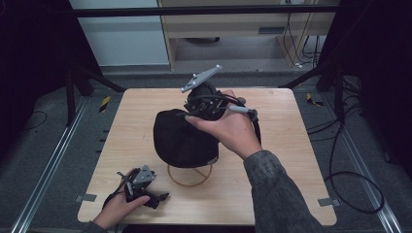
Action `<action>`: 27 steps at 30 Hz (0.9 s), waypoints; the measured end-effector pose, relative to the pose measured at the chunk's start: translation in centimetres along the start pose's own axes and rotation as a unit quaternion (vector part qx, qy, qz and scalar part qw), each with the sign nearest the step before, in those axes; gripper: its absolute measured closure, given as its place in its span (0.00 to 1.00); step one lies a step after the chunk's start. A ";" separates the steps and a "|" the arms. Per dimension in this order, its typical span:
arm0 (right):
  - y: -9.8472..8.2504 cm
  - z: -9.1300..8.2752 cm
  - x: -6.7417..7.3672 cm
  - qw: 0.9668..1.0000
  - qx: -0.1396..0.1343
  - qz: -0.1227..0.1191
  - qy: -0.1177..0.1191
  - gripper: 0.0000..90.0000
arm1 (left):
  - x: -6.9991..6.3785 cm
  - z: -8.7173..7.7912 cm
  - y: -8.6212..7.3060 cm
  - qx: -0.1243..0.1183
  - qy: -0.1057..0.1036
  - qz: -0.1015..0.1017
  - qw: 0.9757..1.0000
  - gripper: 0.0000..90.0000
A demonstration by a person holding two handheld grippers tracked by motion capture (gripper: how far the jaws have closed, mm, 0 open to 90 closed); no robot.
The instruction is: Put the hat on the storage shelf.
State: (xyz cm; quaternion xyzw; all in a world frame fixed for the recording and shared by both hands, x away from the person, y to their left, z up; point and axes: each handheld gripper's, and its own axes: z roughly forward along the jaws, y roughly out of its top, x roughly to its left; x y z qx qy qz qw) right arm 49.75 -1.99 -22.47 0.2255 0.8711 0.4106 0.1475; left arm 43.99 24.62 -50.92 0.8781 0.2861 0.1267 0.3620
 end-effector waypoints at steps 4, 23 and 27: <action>-0.2 -0.4 0.1 1.000 -0.002 -0.002 -0.003 0.67 | 0.0 0.0 0.0 0.000 0.000 0.000 1.000 0.00; -4.0 -3.7 -2.7 0.990 -0.032 0.061 -0.120 0.08 | 0.0 0.0 0.0 0.000 0.000 0.001 1.000 0.00; -5.4 -4.6 -3.6 0.988 -0.033 0.064 -0.138 0.07 | 0.0 0.0 0.0 0.000 0.000 0.001 1.000 0.00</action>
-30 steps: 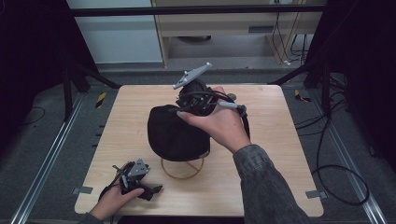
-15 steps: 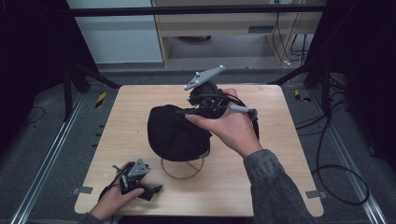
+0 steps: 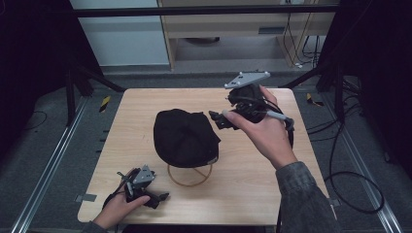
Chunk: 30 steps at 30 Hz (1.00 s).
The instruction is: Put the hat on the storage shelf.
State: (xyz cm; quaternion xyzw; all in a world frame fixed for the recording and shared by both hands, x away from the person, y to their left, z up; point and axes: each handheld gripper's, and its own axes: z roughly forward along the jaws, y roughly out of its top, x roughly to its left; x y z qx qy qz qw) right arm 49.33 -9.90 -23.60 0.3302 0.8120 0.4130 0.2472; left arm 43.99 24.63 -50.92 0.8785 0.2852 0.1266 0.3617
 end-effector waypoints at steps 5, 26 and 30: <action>-1.8 -0.8 -1.5 1.000 0.004 0.008 -0.017 0.08 | 0.0 0.0 0.0 0.000 0.000 -0.001 1.000 0.00; -11.2 -2.4 -3.8 0.997 0.032 0.011 -0.065 0.14 | -0.1 0.0 0.0 0.000 0.002 -0.002 1.000 0.00; -13.0 -1.8 -3.6 0.997 0.042 0.016 -0.061 0.15 | -0.1 0.0 0.0 0.001 0.003 -0.001 1.000 0.00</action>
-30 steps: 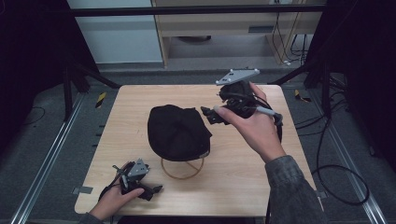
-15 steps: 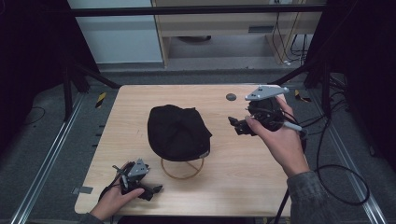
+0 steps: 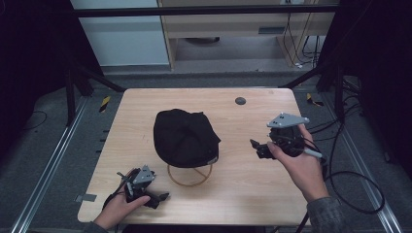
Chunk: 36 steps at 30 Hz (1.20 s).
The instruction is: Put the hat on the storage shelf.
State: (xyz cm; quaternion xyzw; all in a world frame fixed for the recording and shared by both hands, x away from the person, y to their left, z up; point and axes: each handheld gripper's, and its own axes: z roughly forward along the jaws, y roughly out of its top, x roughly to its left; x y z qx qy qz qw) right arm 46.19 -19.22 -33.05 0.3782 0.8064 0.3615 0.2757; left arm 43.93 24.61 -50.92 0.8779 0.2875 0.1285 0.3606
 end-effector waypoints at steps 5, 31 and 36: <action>-2.3 1.0 0.4 1.000 0.006 0.007 0.015 0.15 | 0.0 0.0 0.0 0.000 0.000 0.000 1.000 0.00; -10.9 10.2 3.0 0.993 0.072 0.085 0.049 0.14 | 0.0 0.0 0.0 0.000 0.001 -0.001 1.000 0.00; -11.1 11.3 3.3 0.992 0.073 0.096 0.048 0.12 | 0.0 0.0 0.0 0.000 0.001 0.001 1.000 0.00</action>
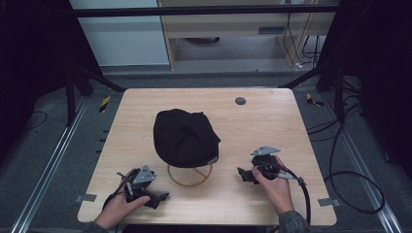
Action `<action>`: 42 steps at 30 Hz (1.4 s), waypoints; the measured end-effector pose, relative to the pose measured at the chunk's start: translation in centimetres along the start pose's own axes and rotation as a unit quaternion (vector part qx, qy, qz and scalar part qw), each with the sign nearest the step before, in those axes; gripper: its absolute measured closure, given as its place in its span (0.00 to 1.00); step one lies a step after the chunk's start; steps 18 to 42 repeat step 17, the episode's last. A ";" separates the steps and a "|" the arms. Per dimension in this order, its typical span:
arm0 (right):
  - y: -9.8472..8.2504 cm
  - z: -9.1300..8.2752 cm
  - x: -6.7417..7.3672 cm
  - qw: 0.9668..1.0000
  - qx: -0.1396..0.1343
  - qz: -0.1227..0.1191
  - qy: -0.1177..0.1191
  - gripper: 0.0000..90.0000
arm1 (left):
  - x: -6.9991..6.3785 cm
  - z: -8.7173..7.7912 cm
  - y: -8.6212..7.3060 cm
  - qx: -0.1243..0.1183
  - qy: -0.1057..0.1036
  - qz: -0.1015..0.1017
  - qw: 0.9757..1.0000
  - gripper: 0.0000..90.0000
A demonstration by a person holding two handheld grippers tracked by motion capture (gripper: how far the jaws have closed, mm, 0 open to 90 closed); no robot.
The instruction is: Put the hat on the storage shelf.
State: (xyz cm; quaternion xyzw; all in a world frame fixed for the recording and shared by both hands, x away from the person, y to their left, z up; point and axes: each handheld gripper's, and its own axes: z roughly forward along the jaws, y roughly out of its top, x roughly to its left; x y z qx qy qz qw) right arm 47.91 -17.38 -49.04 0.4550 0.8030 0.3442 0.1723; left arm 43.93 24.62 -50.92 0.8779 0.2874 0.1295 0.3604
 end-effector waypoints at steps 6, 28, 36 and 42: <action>-0.7 1.4 -0.2 1.000 -0.001 0.017 -0.006 0.10 | 0.0 0.0 0.0 0.000 0.001 0.000 1.000 0.00; -1.4 1.6 0.3 0.999 -0.019 0.000 -0.031 0.09 | 0.0 0.0 0.0 0.000 0.000 0.000 1.000 0.00; -1.4 1.6 0.3 0.999 -0.019 0.000 -0.031 0.09 | 0.0 0.0 0.0 0.000 0.000 0.000 1.000 0.00; -1.4 1.6 0.3 0.999 -0.019 0.000 -0.031 0.09 | 0.0 0.0 0.0 0.000 0.000 0.000 1.000 0.00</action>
